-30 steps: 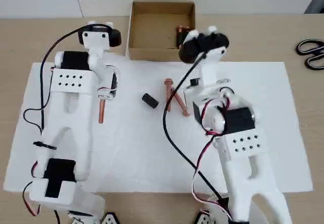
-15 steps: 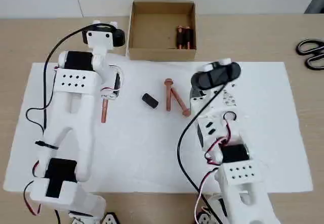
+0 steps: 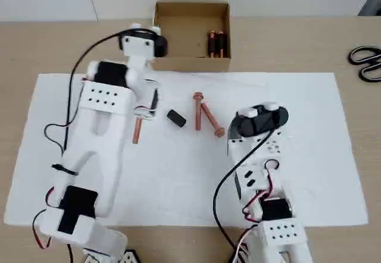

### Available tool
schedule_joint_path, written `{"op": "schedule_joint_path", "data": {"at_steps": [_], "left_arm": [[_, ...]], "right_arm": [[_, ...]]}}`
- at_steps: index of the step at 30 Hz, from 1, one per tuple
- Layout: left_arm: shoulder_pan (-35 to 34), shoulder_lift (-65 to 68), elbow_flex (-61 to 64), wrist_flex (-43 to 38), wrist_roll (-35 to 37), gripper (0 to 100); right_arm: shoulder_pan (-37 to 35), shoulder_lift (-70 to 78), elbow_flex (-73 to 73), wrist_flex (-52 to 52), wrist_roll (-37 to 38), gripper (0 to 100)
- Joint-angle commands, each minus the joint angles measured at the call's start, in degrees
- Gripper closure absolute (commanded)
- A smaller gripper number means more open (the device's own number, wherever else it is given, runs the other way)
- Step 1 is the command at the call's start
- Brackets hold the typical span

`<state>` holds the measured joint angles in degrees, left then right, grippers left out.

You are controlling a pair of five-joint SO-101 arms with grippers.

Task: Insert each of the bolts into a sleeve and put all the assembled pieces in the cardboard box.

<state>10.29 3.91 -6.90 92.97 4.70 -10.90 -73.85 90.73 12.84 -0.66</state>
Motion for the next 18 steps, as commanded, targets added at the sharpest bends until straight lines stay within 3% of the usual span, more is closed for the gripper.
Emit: {"op": "schedule_joint_path", "data": {"at_steps": [1, 5, 10, 18], "left_arm": [[4.57, -3.25, -2.33, -1.05, 0.35, 99], [6.07, -3.16, -2.24, -2.20, 0.79, 99], [6.24, -3.16, -1.54, -8.62, 9.41, 99], [6.51, -3.78, 0.48, -21.98, 22.15, 99]], "right_arm": [[0.31, -8.48, 2.55, -1.45, -4.48, 99.5], [0.66, -18.59, 6.33, 0.04, -11.87, 99.4], [0.48, -29.85, 5.71, 8.04, -12.04, 99.4], [0.40, -29.49, 5.71, 9.19, -12.04, 99.4]]}}
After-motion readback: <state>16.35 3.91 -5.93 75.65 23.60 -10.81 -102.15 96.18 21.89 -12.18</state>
